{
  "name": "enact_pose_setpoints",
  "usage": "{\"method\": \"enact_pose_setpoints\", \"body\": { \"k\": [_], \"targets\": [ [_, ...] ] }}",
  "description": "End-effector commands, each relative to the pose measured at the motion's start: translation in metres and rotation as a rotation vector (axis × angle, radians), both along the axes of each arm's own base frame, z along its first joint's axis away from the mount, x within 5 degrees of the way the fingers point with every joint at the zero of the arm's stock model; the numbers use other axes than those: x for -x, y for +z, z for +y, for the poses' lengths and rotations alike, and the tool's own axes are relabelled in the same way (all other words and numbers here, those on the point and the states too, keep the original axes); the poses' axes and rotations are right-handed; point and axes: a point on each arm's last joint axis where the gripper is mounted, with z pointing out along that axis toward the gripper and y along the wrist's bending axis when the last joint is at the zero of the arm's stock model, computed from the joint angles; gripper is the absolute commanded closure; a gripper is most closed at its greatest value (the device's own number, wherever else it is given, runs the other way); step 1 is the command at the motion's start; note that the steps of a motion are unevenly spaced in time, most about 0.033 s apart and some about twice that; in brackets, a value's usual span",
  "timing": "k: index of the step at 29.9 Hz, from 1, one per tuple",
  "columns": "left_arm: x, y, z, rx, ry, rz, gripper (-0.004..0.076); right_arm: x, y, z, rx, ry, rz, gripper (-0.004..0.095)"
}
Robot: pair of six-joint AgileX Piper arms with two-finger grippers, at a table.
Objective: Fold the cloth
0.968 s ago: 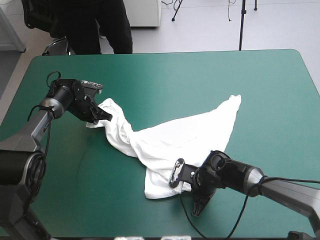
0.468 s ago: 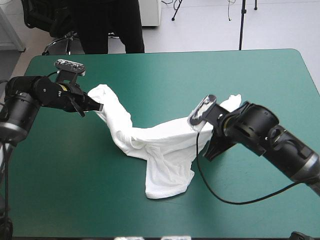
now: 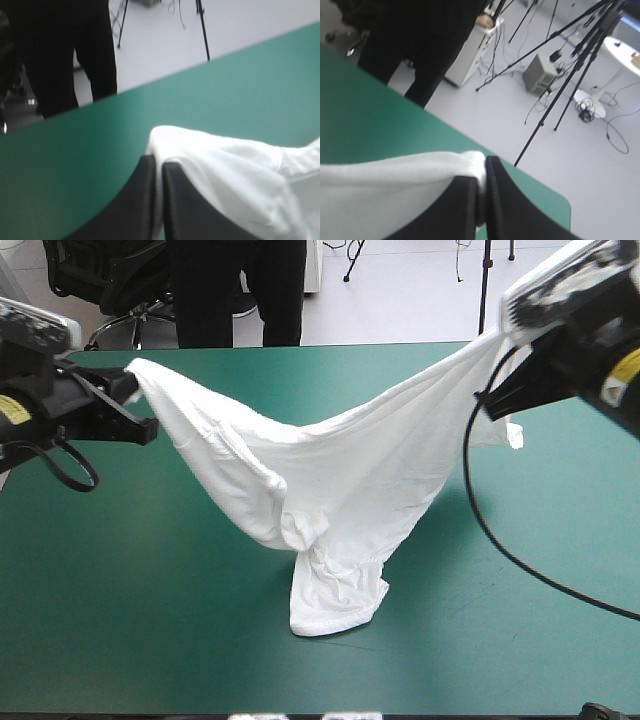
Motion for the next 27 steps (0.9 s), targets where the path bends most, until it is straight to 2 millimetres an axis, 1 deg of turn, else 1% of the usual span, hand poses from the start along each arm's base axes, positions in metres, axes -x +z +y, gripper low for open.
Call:
{"method": "enact_pose_setpoints", "body": {
  "k": [1,4,8,11,14,16,19,24,27],
  "targets": [
    [0.042,0.059,0.004,0.111,-0.041,-0.307,0.0733,0.028,0.039,-0.032,-0.108,-0.025,-0.225,0.0925],
    [0.073,0.091,0.007,0.14,-0.072,-0.473,0.0733,0.047,0.057,-0.047,-0.191,-0.004,-0.326,0.0925],
    [0.114,0.123,0.016,0.18,-0.075,-0.658,0.0733,0.068,0.068,-0.058,-0.276,0.079,-0.388,0.0925],
    [0.14,0.138,0.021,0.205,-0.078,-0.764,0.0733,0.087,0.072,-0.066,-0.335,0.166,-0.411,0.0925],
    [0.159,0.146,0.023,0.234,-0.104,-0.82,0.0733,0.102,0.073,-0.072,-0.383,0.238,-0.414,0.0925],
    [0.167,0.148,0.023,0.235,-0.128,-0.846,0.0733,0.111,0.074,-0.075,-0.409,0.286,-0.413,0.0925],
    [0.176,0.147,0.022,0.228,-0.158,-0.855,0.0733,0.12,0.071,-0.078,-0.419,0.332,-0.386,0.0925],
    [0.181,0.143,0.022,0.213,-0.168,-0.828,0.0733,0.124,0.063,-0.077,-0.427,0.373,-0.281,0.0925],
    [0.178,0.139,0.021,0.191,-0.175,-0.781,0.0733,0.119,0.056,-0.072,-0.413,0.369,-0.204,0.0925]
  ]
}}
